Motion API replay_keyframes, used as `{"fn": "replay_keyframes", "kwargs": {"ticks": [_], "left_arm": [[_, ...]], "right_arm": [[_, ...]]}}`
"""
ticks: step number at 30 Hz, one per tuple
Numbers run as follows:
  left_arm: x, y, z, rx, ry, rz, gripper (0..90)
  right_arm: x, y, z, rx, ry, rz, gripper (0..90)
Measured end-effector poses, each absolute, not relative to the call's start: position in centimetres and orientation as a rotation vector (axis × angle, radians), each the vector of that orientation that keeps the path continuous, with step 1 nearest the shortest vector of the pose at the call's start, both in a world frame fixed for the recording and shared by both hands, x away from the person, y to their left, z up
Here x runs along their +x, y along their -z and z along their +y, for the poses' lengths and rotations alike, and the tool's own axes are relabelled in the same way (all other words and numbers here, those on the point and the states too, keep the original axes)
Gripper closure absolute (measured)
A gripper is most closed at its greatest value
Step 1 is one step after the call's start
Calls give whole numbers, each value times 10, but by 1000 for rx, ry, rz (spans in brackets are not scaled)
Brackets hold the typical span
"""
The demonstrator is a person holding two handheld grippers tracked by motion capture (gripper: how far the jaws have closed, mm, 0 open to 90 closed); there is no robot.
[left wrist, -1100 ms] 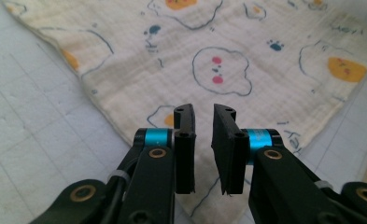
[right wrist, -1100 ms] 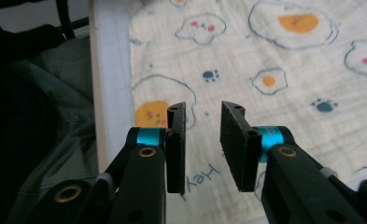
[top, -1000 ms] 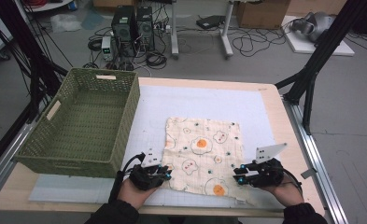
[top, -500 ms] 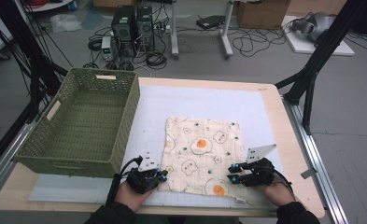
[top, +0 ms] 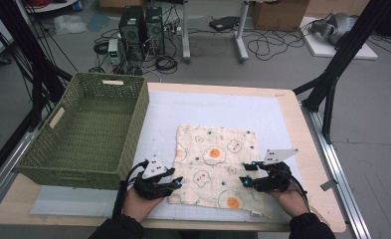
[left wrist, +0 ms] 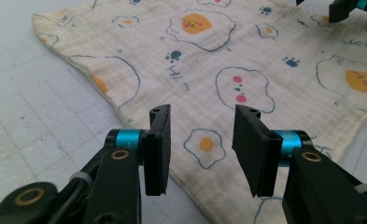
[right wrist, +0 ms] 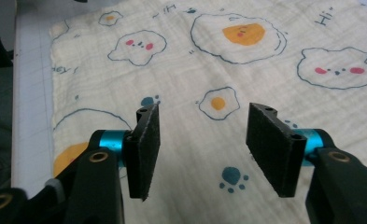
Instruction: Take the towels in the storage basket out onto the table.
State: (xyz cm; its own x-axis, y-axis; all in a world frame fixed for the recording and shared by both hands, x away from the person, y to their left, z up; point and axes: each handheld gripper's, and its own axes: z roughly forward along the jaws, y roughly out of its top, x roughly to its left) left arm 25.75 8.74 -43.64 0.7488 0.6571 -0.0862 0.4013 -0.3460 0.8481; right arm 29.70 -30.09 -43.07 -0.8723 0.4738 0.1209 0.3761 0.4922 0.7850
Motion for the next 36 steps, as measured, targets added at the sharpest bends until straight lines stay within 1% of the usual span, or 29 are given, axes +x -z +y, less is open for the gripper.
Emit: {"fn": "replay_keyframes", "kwargs": {"ticks": [2, 13, 36], "left_arm": [[258, 436, 88, 1978, -328, 797, 548], [259, 437, 91, 1964, -326, 806, 509], [259, 438, 90, 1982, -349, 805, 507]], "right_arm": [[296, 432, -301, 756, -1319, 2623, 426], [298, 437, -305, 791, -1287, 2602, 358], [296, 438, -301, 742, -1255, 2627, 348]]}}
